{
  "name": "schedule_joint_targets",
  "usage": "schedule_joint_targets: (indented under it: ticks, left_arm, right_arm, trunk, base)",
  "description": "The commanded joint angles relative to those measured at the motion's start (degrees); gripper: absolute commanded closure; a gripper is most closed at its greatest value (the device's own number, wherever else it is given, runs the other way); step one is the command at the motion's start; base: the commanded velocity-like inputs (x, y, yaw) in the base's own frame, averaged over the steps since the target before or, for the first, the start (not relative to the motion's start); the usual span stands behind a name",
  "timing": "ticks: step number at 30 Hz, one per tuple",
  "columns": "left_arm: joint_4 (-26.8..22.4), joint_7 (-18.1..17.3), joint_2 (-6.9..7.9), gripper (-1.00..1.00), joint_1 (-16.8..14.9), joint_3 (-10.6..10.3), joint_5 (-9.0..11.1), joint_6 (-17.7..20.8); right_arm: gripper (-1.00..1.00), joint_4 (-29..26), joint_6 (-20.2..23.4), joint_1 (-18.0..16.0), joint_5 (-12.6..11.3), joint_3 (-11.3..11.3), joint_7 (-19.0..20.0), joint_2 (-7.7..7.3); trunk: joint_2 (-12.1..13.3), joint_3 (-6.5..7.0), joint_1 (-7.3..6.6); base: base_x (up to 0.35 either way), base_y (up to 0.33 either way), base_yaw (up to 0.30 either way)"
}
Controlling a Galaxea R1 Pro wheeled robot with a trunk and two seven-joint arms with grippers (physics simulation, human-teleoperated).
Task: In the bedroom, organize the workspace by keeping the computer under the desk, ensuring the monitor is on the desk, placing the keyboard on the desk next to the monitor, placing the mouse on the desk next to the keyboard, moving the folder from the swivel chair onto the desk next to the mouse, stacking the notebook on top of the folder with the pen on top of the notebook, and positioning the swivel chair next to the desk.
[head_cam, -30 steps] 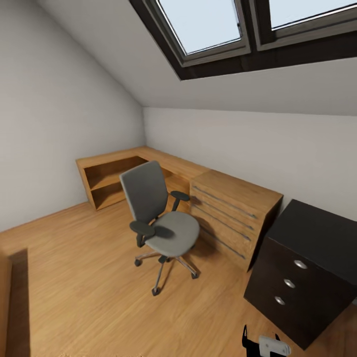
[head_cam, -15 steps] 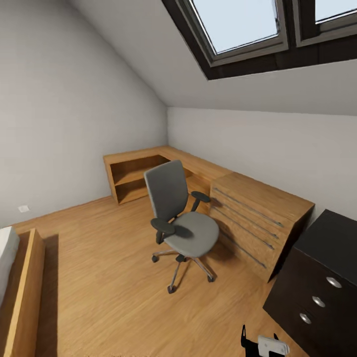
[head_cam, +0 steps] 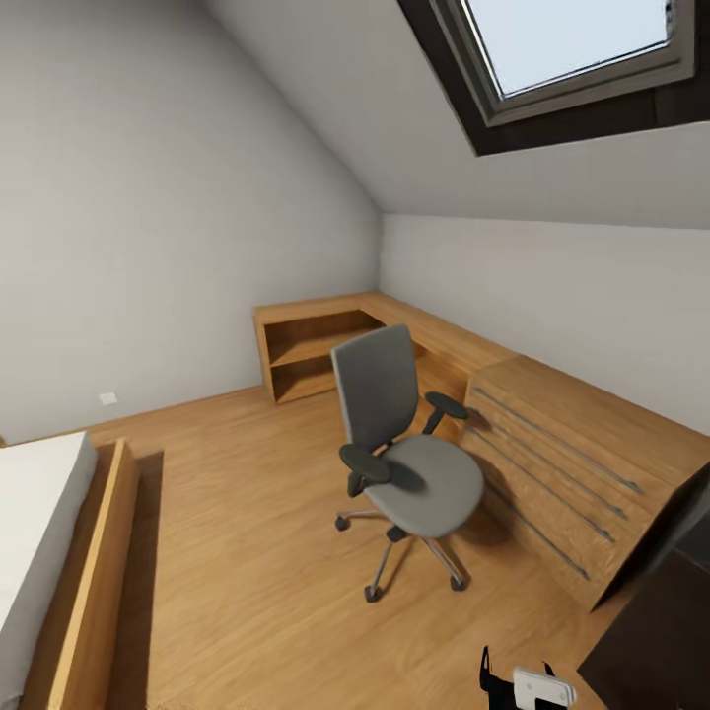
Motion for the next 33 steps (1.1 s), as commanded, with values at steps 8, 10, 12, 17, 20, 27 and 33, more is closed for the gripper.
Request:
schedule_joint_targets:
  ticks: [8,10,12,17,20,27,33]
  left_arm:
    - [0.03,-0.15,-0.08,-1.0,-0.04,-0.06,-0.03,0.17]
    - [-0.08,-0.21,-0.13,-1.0,-0.04,-0.44,-0.25,0.99]
    - [-0.94,-0.23,-0.23,-1.0,-0.04,-0.76,-0.56,1.39]
    - [-12.27,-0.06,-1.37,-1.0,-0.09,-1.08,-2.2,7.89]
    - [-21.9,0.03,-2.11,-1.0,-0.12,-1.09,-2.41,22.68]
    - [-18.21,-0.15,-2.05,-1.0,-0.13,-0.94,-2.6,25.12]
    - [-14.51,-0.15,-1.93,-1.0,-0.13,-0.99,-2.74,18.94]
  right_arm:
    - [-1.0,0.01,-0.26,-0.02,-0.12,0.49,-0.78,0.04]
    - [-1.0,0.04,-0.38,-0.02,-0.12,0.47,-0.82,0.02]
    - [-1.0,0.04,-0.41,-0.02,-0.1,0.44,-0.83,-0.01]
    - [-1.0,0.05,-0.37,-0.02,-0.05,0.47,-0.78,0.02]
    - [-1.0,0.05,-0.31,-0.02,-0.04,0.45,-0.76,0.02]
    - [-1.0,0.05,-0.29,-0.02,-0.03,0.43,-0.69,-0.07]
    - [-1.0,0.05,-0.22,-0.02,-0.05,0.48,-0.59,-0.05]
  trunk:
    - [-0.03,-0.06,0.0]
    - [-0.03,-0.06,0.0]
    - [-0.03,-0.06,0.0]
    - [-0.03,-0.06,0.0]
    - [-0.03,-0.06,0.0]
    - [-0.03,-0.06,0.0]
    - [-0.03,-0.06,0.0]
  base:
    - [0.01,-0.001,0.286]
    - [0.008,0.0,0.286]
    - [0.109,0.0,0.287]
    - [0.252,-0.048,0.287]
    - [0.31,-0.085,0.287]
    - [0.323,-0.036,0.286]
    - [0.328,0.003,0.256]
